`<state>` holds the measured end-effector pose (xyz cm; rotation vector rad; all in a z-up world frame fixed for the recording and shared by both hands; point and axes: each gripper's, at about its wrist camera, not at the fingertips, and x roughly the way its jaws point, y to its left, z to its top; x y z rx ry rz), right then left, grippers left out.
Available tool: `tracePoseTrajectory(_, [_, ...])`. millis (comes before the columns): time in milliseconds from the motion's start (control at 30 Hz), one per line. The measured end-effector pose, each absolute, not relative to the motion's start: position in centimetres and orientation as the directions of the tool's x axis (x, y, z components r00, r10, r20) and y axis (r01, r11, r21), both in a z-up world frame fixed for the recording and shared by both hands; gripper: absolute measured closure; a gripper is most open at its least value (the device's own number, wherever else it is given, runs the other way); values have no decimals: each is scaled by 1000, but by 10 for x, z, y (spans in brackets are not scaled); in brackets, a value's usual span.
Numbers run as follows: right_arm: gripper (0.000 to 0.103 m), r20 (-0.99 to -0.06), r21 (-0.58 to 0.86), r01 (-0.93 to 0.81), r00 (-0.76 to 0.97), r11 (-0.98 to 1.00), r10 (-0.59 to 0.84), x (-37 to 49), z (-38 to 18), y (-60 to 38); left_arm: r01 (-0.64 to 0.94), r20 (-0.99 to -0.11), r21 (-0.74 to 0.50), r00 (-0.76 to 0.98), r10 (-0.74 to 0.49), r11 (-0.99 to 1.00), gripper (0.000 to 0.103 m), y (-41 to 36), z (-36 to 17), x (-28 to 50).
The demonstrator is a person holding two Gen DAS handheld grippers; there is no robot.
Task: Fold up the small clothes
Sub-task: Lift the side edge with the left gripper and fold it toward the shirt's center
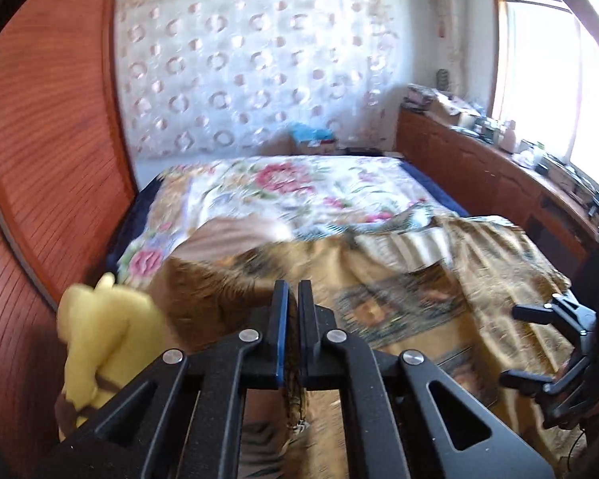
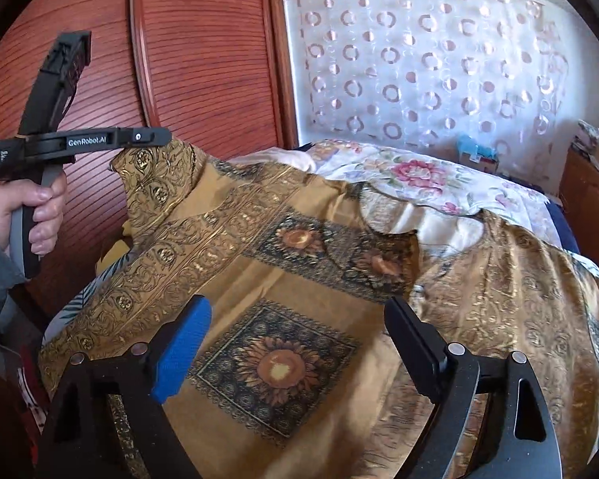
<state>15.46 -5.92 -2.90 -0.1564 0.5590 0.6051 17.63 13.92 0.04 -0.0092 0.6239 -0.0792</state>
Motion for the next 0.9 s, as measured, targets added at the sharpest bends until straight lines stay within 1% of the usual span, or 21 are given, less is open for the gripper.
tracePoseTrajectory(100, [13,-540,39,-565,682,824,493,153,-27,-70,117,-580,-16,808,-105,993,97,109,10,182])
tracePoseTrajectory(167, [13,-543,58,-559,677,827,496,154,-27,-76,143,-584,-29,801,-132,989,97,97,12,180])
tracePoseTrajectory(233, [13,-549,69,-549,676,833,491,154,-27,-81,177,-580,-42,797,-168,983,91,90,13,175])
tracePoseTrajectory(300, [13,-554,69,-548,674,834,489,154,-28,-82,181,-579,-36,798,-168,983,79,88,13,168])
tracePoseTrajectory(333, [13,-555,69,-549,673,833,489,154,-28,-82,180,-580,-44,796,-171,983,75,92,12,164])
tracePoseTrajectory(400, [13,-561,71,-555,665,829,494,153,-25,-79,169,-574,-61,801,-173,984,56,100,12,156])
tracePoseTrajectory(433, [13,-560,74,-562,660,824,500,152,-24,-77,157,-570,-62,805,-164,986,53,106,11,151])
tracePoseTrajectory(467, [13,-558,75,-570,656,818,508,152,-23,-75,141,-572,-56,807,-148,988,47,109,10,147])
tracePoseTrajectory(500, [15,-555,73,-577,654,813,514,153,-22,-71,125,-572,-51,810,-132,991,37,114,8,142])
tracePoseTrajectory(567, [18,-557,68,-600,640,797,529,157,-22,-62,97,-559,-55,821,-112,994,28,128,4,127])
tracePoseTrajectory(633, [20,-558,66,-624,624,779,547,160,-23,-53,78,-556,-55,826,-95,995,25,138,-2,113])
tracePoseTrajectory(667, [23,-559,63,-635,617,770,554,164,-22,-50,62,-556,-52,828,-81,997,22,143,-6,107])
tracePoseTrajectory(733, [26,-566,52,-663,596,747,569,172,-22,-33,33,-559,-53,827,-57,998,21,153,-13,96])
tracePoseTrajectory(800, [32,-571,31,-687,584,726,577,181,-23,-13,7,-560,-66,828,-43,998,19,164,-20,85])
tracePoseTrajectory(867, [35,-576,22,-705,571,708,586,192,-25,4,-18,-564,-74,825,-27,997,19,172,-28,77])
tracePoseTrajectory(900, [38,-582,22,-716,558,698,591,196,-27,15,-25,-565,-77,825,-23,997,19,174,-31,74])
